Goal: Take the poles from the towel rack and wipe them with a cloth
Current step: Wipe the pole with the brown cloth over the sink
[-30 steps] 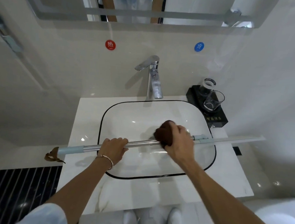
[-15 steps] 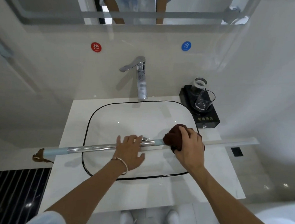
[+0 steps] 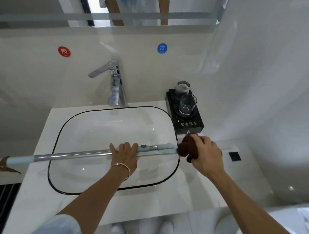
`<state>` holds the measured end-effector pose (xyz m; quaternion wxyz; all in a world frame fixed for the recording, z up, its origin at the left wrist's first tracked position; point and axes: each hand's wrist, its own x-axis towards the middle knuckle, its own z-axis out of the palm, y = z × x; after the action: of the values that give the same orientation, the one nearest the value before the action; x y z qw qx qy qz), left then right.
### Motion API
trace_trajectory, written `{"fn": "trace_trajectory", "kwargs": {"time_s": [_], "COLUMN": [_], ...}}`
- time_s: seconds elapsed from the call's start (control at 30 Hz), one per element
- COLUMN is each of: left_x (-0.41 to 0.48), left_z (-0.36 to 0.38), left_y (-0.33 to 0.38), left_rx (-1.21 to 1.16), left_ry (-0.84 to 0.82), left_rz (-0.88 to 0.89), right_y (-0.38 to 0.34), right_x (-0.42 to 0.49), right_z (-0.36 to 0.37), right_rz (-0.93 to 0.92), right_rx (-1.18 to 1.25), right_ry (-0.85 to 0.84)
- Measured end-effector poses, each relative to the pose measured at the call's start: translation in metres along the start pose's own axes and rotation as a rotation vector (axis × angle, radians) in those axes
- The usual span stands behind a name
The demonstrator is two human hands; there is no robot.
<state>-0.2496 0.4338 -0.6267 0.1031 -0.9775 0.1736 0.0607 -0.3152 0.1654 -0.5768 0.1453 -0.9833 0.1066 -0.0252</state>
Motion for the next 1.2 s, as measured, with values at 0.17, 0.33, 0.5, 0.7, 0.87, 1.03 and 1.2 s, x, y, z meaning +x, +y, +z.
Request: {"fn": "trace_trajectory", "kwargs": {"time_s": [0.17,0.33,0.5,0.7,0.87,1.03,1.2], "left_x": [0.002,0.000,-0.002,-0.003,-0.001,0.002,0.001], "left_z": [-0.003,-0.002,0.010,0.013,0.017,0.020,0.019], "left_y": [0.007,0.006,0.002,0.005,0.003,-0.001,0.002], "left_rx": [0.006,-0.008,-0.004,0.011,0.032,-0.004,-0.005], "left_ry": [-0.061,-0.015,0.136,0.194,0.167,0.269,0.298], "left_rz": [-0.067,-0.061,-0.032,-0.056,-0.036,0.008,-0.010], "right_y": [-0.041,-0.082,-0.007,-0.022,-0.064,-0.021,0.037], "right_x": [-0.002,-0.021,-0.002,0.000,-0.017,-0.004,0.005], "right_z": [0.022,0.049,0.023,0.032,0.054,0.032,0.005], "right_rz": [-0.087,-0.416,-0.212,-0.117,-0.376,-0.304,0.051], "right_rx": [0.146,0.234,0.190,0.142,0.264,0.226,0.144], "right_ry": [0.056,0.038,0.100,0.137,0.121,0.103,0.135]}}
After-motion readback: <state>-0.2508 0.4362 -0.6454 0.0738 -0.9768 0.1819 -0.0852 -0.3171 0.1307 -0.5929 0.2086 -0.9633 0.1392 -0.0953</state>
